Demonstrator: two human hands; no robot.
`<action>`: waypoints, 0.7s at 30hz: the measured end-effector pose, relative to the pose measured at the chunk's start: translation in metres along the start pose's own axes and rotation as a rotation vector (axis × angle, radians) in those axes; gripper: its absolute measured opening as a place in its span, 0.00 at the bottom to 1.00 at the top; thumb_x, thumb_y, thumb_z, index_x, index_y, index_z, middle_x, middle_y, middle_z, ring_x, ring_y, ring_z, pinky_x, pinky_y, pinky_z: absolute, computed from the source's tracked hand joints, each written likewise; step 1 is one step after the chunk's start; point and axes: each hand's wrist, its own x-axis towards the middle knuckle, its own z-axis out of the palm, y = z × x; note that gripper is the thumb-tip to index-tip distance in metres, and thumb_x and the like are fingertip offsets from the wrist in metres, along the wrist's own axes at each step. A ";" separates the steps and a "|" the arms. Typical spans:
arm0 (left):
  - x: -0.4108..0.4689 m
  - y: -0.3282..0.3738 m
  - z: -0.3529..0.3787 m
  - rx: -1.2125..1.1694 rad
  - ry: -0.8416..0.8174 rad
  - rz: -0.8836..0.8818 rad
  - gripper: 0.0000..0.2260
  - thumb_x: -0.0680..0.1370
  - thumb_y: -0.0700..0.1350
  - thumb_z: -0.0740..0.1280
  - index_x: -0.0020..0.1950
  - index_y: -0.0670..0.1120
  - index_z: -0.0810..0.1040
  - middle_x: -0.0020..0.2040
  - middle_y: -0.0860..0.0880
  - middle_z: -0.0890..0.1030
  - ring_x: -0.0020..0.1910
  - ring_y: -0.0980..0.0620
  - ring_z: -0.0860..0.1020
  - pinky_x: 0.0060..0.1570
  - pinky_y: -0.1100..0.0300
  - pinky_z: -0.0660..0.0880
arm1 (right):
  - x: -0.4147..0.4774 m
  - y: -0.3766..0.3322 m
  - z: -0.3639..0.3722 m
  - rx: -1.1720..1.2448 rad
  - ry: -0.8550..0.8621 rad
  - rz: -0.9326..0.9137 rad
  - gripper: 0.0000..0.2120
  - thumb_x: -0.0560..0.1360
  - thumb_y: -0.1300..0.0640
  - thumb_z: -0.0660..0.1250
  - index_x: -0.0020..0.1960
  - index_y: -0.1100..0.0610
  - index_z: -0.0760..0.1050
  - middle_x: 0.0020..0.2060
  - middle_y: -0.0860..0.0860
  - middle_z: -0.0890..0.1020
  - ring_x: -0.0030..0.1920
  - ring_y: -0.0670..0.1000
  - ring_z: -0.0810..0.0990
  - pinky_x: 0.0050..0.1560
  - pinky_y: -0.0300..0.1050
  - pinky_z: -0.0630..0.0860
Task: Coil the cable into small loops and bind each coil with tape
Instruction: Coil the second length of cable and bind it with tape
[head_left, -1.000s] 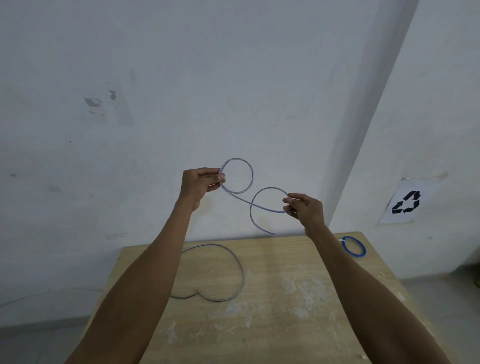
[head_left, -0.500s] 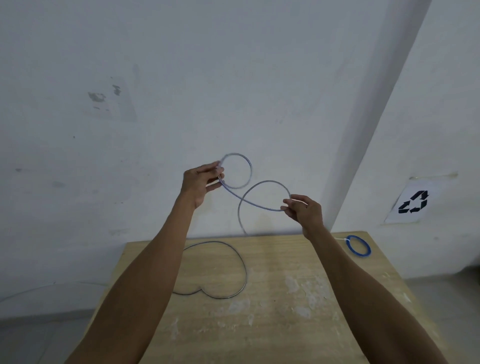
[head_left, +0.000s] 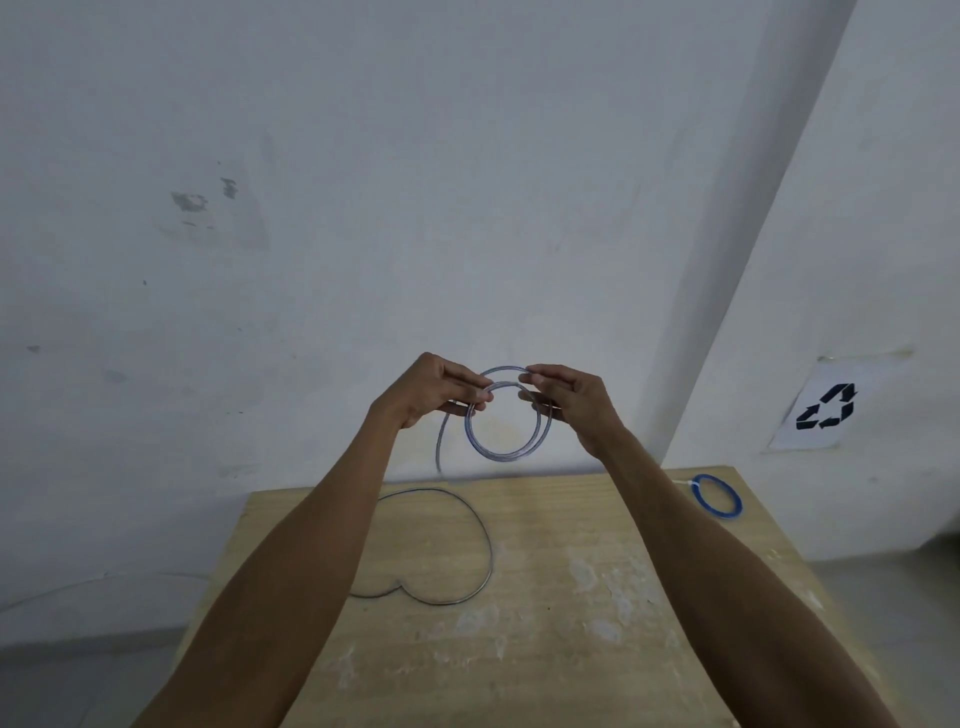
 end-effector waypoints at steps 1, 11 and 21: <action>0.001 0.000 0.001 0.005 0.004 0.011 0.13 0.74 0.34 0.77 0.58 0.36 0.85 0.50 0.38 0.87 0.48 0.44 0.87 0.52 0.53 0.83 | 0.000 -0.001 0.001 0.003 -0.016 0.007 0.10 0.80 0.62 0.69 0.60 0.63 0.81 0.53 0.57 0.87 0.52 0.58 0.87 0.54 0.46 0.82; 0.004 0.001 0.011 0.104 0.093 0.129 0.09 0.74 0.32 0.76 0.54 0.36 0.86 0.46 0.39 0.87 0.46 0.42 0.87 0.50 0.52 0.84 | -0.001 -0.010 -0.001 -0.074 -0.076 0.003 0.12 0.77 0.61 0.73 0.59 0.64 0.83 0.50 0.60 0.87 0.42 0.54 0.86 0.46 0.42 0.82; 0.008 0.000 0.021 0.220 0.077 0.147 0.08 0.73 0.32 0.76 0.52 0.37 0.87 0.42 0.40 0.88 0.45 0.42 0.87 0.50 0.52 0.84 | 0.004 -0.005 -0.009 0.019 -0.077 0.070 0.11 0.74 0.69 0.73 0.56 0.70 0.82 0.49 0.66 0.85 0.49 0.60 0.86 0.54 0.44 0.83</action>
